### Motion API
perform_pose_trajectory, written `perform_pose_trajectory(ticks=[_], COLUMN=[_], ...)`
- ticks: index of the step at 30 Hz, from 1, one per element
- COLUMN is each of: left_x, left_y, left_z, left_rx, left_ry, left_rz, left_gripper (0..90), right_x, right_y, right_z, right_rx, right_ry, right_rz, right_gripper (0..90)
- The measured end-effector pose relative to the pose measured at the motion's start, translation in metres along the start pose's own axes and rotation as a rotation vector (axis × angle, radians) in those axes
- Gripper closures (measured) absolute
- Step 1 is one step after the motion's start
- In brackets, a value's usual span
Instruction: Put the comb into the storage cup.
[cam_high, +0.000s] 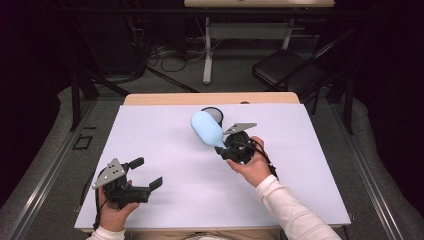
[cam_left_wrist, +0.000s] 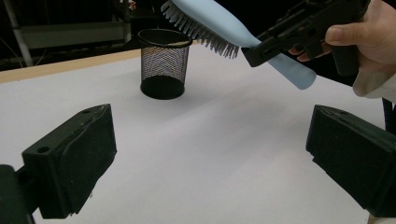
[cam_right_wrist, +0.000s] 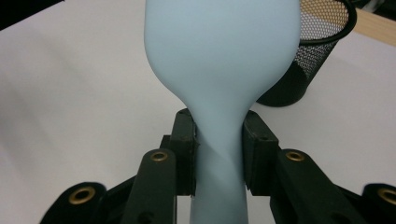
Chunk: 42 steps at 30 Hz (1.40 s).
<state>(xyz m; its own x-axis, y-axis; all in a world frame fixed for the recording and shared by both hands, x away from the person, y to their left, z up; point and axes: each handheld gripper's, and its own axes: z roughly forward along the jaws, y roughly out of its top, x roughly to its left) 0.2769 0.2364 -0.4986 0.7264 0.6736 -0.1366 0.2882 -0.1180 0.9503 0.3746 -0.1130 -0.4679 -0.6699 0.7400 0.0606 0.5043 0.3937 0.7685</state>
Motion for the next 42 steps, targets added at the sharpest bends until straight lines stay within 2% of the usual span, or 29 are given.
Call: perform_pose_trajectory(ticks=[9, 17, 28, 35, 42], left_x=[0.001, 0.002, 0.002, 0.004, 0.009], left_y=[-0.001, -0.001, 0.002, 0.004, 0.011], left_z=[0.0, 0.0, 0.002, 0.004, 0.005], left_rx=[-0.003, -0.005, -0.017, -0.033, -0.042], left_ry=[-0.001, 0.005, 0.003, 0.012, 0.013], left_rz=[-0.008, -0.009, -0.023, -0.028, -0.065], left_gripper=[1.7, 1.8, 1.7, 1.7, 1.7], right_x=[-0.001, -0.002, -0.007, -0.01, -0.007], right_y=[0.009, 0.017, 0.023, 0.024, 0.023], right_z=[-0.003, -0.013, -0.019, -0.023, -0.023], right_rx=[-0.071, -0.145, -0.197, -0.251, -0.255], right_ry=[0.002, -0.025, -0.032, -0.044, -0.04], right_rz=[-0.006, -0.028, -0.031, -0.033, -0.043], right_gripper=[69.5, 69.5, 69.5, 69.5, 69.5])
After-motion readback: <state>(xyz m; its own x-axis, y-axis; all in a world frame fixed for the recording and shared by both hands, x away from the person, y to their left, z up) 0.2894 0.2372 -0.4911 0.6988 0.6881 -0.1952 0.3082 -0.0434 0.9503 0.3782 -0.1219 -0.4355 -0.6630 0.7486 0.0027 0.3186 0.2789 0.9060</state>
